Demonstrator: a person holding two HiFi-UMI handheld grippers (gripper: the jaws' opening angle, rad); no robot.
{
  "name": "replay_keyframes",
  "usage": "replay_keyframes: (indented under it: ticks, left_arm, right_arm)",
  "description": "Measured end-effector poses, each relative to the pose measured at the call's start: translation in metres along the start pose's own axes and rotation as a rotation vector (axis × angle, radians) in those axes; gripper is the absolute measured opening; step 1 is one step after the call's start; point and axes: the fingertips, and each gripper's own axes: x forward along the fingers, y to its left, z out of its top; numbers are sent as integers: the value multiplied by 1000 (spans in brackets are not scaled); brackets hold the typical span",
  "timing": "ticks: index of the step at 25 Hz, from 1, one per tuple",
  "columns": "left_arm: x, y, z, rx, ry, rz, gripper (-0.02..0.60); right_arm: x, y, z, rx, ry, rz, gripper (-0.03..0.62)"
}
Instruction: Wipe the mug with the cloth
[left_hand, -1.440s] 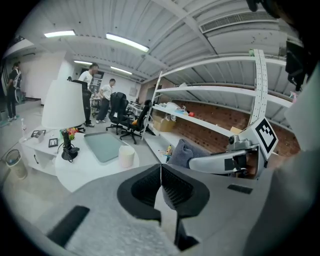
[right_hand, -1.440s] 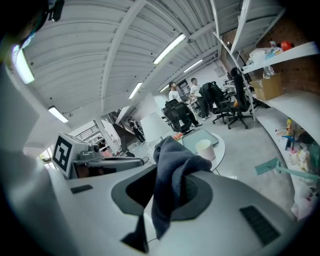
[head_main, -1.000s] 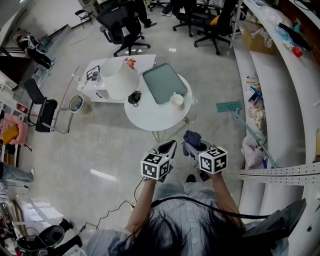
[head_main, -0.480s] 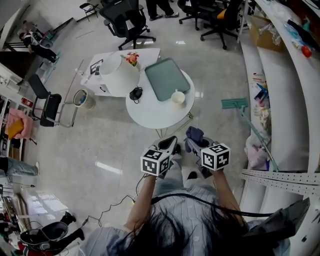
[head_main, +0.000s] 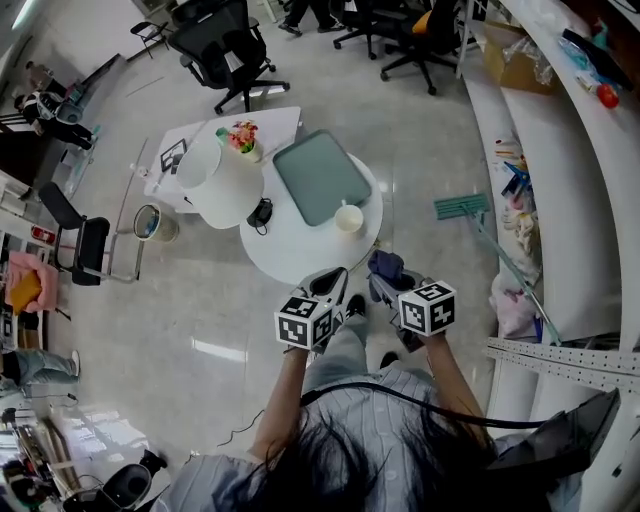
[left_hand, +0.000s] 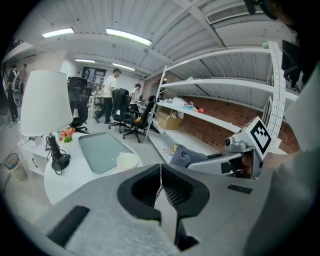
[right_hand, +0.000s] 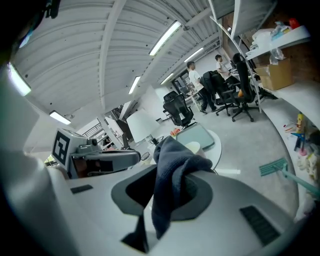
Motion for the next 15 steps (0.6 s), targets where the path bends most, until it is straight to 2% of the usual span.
replay_keyframes:
  ticks: [3, 11, 15]
  left_arm:
    - [13, 21, 8, 21, 24, -9, 18]
    - [41, 69, 10, -2, 101, -57, 20]
    - [59, 83, 6, -53, 135, -111, 20]
  right_arm:
    - [16, -11, 12, 10, 6, -25, 80]
    - [51, -38, 36, 28, 26, -101, 80]
    - [60, -58, 48, 32, 34, -160, 80]
